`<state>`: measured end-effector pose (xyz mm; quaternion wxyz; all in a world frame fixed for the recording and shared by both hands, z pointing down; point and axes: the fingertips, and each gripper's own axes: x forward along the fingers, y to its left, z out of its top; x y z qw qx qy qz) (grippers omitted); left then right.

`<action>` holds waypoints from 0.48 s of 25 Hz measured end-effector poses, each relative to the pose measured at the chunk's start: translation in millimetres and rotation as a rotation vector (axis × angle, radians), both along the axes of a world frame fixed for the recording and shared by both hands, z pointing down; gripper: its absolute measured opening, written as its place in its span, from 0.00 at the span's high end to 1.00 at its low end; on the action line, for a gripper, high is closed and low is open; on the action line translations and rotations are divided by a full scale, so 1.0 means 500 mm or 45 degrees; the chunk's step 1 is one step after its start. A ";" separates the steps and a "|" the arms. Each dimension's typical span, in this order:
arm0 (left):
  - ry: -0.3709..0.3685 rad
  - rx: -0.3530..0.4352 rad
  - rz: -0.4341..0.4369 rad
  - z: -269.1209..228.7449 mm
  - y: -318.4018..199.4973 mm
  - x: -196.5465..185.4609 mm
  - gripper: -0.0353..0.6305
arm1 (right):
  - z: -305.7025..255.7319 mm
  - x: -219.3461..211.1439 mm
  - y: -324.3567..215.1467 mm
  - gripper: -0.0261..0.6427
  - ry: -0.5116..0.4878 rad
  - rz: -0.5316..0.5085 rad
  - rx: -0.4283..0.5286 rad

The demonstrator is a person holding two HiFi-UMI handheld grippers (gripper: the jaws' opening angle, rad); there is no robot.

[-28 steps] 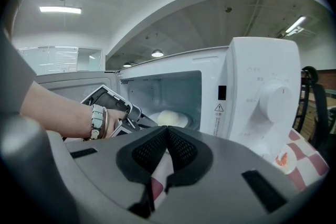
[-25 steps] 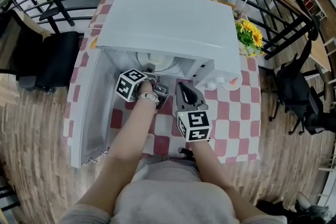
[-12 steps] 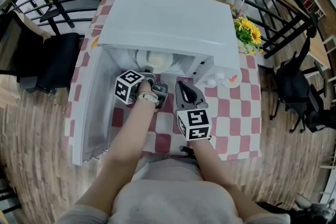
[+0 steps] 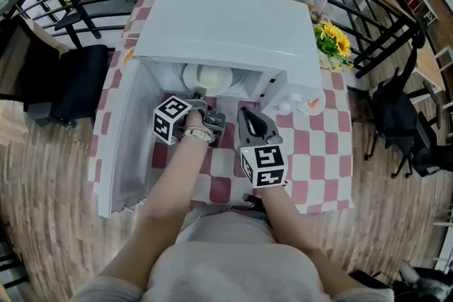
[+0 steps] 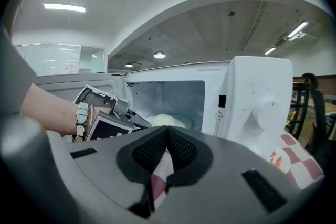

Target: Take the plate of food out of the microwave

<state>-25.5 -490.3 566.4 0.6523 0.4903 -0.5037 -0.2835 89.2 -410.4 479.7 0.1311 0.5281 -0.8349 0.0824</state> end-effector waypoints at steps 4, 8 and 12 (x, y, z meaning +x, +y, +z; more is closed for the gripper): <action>-0.016 0.049 0.038 -0.020 0.007 0.002 0.92 | -0.012 0.000 0.009 0.93 -0.011 0.001 0.008; -0.012 0.128 0.037 -0.044 0.016 -0.005 0.92 | -0.021 -0.005 0.019 0.93 -0.012 -0.013 0.018; 0.002 0.162 0.039 -0.062 0.030 -0.007 0.92 | -0.035 -0.006 0.027 0.93 -0.016 -0.024 0.034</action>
